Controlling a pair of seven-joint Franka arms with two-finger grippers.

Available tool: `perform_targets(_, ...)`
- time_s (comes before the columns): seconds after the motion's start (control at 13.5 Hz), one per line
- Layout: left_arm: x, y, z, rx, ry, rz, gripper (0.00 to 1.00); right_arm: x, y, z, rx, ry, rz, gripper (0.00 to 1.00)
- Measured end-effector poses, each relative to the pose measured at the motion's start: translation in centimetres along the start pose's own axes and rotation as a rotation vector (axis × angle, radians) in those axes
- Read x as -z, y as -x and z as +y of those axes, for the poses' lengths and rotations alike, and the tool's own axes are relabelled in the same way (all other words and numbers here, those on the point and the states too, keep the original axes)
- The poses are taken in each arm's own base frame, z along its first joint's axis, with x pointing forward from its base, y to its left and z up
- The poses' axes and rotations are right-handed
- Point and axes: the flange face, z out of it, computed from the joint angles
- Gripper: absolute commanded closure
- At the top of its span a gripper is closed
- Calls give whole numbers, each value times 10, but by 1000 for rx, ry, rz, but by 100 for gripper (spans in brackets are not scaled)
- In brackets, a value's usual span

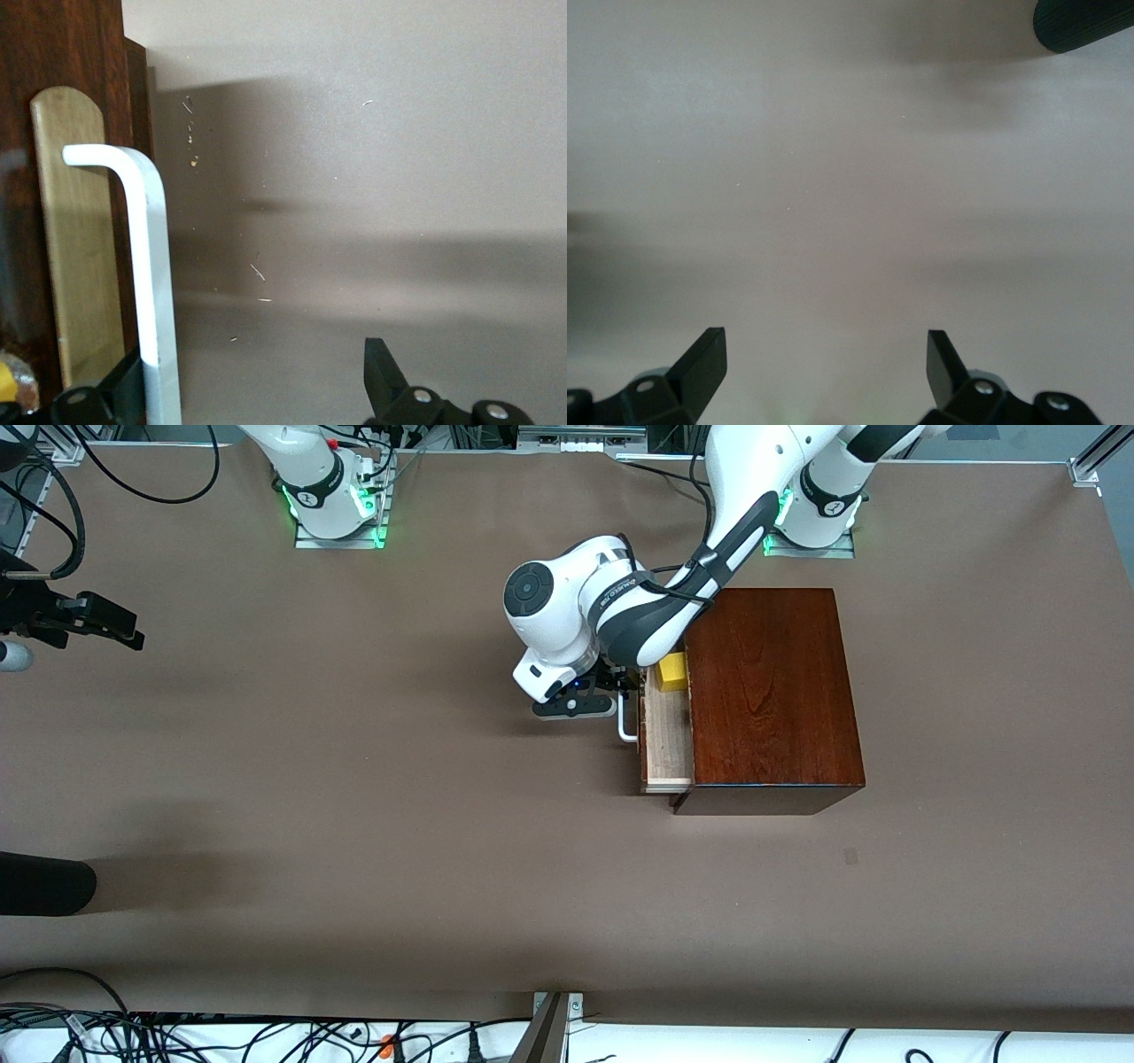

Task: Open drawer, take yellow block, close drawer
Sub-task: 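Pull the drawer open by its handle with the left gripper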

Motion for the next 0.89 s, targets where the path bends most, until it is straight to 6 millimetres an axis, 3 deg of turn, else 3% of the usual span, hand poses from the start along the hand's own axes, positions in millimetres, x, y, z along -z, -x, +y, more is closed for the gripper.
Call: perform_targets(0.89,12,4,42,14,63,30,0,-5,6,-1,1,-4,-56,0)
